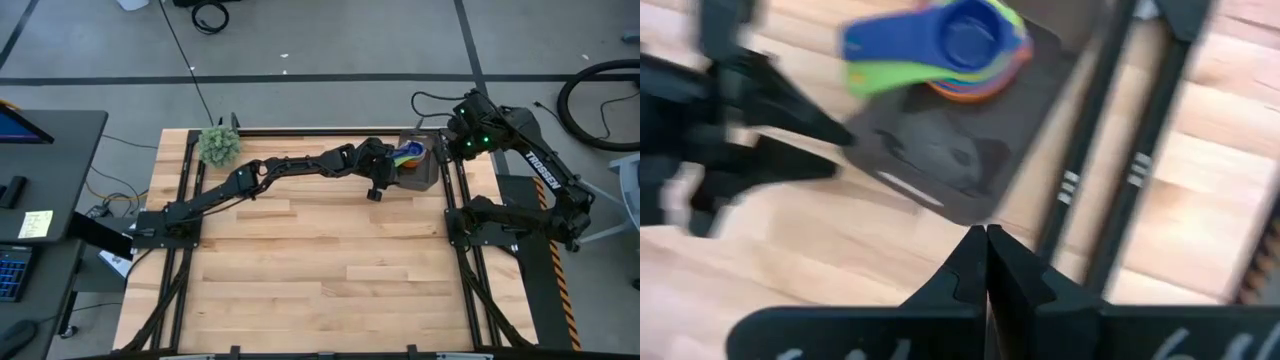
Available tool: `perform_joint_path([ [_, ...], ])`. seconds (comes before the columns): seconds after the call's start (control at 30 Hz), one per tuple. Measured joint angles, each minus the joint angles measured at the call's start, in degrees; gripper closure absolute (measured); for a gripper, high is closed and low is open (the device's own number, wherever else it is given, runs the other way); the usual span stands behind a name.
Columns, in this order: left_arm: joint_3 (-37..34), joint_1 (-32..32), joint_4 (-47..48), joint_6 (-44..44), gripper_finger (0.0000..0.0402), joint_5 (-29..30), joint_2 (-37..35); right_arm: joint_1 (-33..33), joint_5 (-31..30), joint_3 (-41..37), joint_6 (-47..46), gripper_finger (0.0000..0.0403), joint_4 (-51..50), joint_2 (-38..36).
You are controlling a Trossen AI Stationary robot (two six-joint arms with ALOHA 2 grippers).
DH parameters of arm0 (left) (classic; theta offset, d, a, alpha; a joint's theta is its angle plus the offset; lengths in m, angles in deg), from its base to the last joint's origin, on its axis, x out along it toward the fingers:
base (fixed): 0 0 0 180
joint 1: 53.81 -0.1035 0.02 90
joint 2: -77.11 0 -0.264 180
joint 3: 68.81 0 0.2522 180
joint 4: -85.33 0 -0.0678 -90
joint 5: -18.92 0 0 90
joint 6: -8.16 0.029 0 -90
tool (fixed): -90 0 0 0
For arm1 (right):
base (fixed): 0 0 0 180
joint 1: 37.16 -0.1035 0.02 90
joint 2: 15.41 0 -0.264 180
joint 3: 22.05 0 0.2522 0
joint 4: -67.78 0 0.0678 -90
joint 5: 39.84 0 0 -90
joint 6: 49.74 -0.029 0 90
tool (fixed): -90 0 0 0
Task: Nest measuring cups in basket
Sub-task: Adjust the stack of measuring cups in the black bin
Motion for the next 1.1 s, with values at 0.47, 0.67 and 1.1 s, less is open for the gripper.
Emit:
perform_joint_path([
  [0.47,0.0,-0.02,-0.03,0.0,0.0251,1.04,-0.04,2.45,-2.15,-6.31,1.21,0.0393,-0.16,5.49],
  [0.67,0.0,-0.02,-0.03,-0.02,0.0251,1.06,-0.07,4.98,-2.15,-12.6,2.43,0.0394,5.61,5.51],
  [1.1,0.0,-0.02,-0.03,-0.04,0.0251,1.04,-0.09,9.23,-3.67,-26.43,4.38,0.0394,24.52,6.51],
])
